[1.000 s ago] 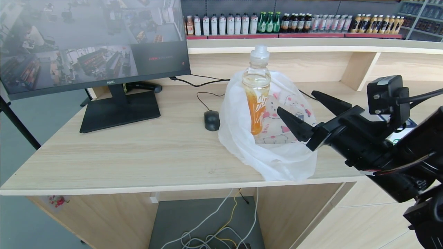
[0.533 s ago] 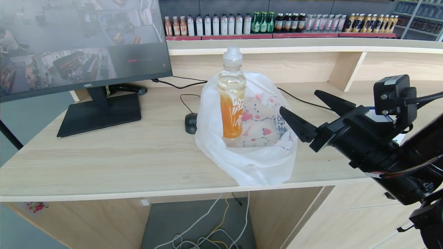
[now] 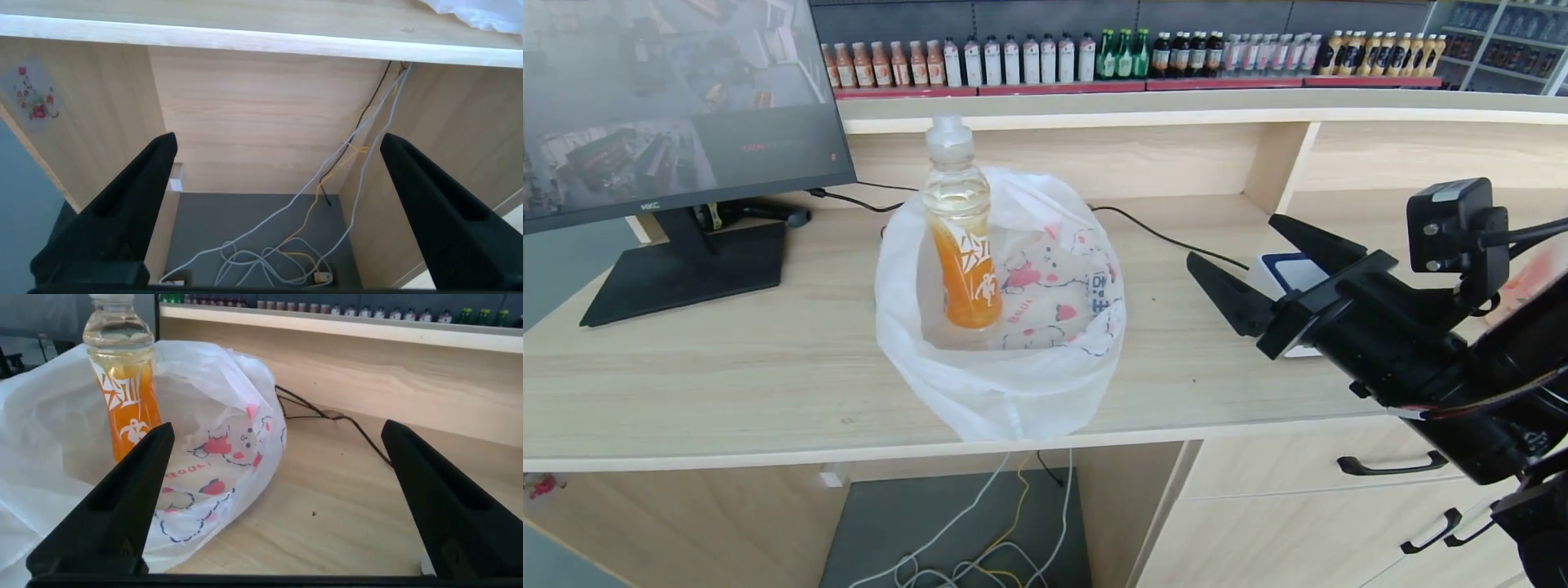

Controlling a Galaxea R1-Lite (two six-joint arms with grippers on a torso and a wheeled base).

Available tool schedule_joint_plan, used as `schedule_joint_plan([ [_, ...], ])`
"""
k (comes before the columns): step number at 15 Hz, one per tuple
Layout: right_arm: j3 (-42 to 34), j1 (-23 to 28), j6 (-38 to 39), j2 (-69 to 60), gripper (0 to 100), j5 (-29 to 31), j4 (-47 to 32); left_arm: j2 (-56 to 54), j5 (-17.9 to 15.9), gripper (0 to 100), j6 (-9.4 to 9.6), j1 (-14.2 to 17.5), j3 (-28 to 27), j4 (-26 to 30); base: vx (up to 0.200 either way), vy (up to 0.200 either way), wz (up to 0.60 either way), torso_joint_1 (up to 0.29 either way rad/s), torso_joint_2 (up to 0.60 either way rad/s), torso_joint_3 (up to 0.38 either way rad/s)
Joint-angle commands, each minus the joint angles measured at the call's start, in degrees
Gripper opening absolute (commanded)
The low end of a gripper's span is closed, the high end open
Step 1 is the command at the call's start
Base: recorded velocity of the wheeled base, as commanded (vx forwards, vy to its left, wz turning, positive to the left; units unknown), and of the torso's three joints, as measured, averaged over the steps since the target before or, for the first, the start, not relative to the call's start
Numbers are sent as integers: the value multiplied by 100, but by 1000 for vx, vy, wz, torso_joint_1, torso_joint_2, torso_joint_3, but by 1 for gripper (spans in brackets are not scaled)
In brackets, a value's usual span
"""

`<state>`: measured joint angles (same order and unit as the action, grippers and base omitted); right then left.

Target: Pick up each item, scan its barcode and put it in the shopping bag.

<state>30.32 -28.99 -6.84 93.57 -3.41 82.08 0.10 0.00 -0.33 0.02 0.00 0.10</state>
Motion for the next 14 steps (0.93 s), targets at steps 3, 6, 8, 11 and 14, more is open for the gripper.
schedule_joint_plan([
  [3, -8, -1, -2, 12, 100, -1, 1, -1, 0, 100, 7, -2, 0, -1, 0, -200, 0, 2, 2, 2],
  [6, -8, -1, -2, 12, 100, -1, 1, -1, 0, 100, -2, 6, 0, -1, 0, -200, 0, 2, 2, 1],
  [8, 0, -1, -2, 20, 100, -1, 1, -1, 0, 100, -2, -2, 0, -1, 0, -200, 0, 5, 0, 0],
  [11, -44, -1, -2, -6, 100, -1, 1, -1, 0, 100, 7, 6, 0, -1, 0, -200, 0, 2, 2, 1],
  [14, -70, -1, -2, -32, 100, -1, 1, -1, 0, 100, 7, -2, 0, -1, 0, -200, 0, -1, -1, 2],
])
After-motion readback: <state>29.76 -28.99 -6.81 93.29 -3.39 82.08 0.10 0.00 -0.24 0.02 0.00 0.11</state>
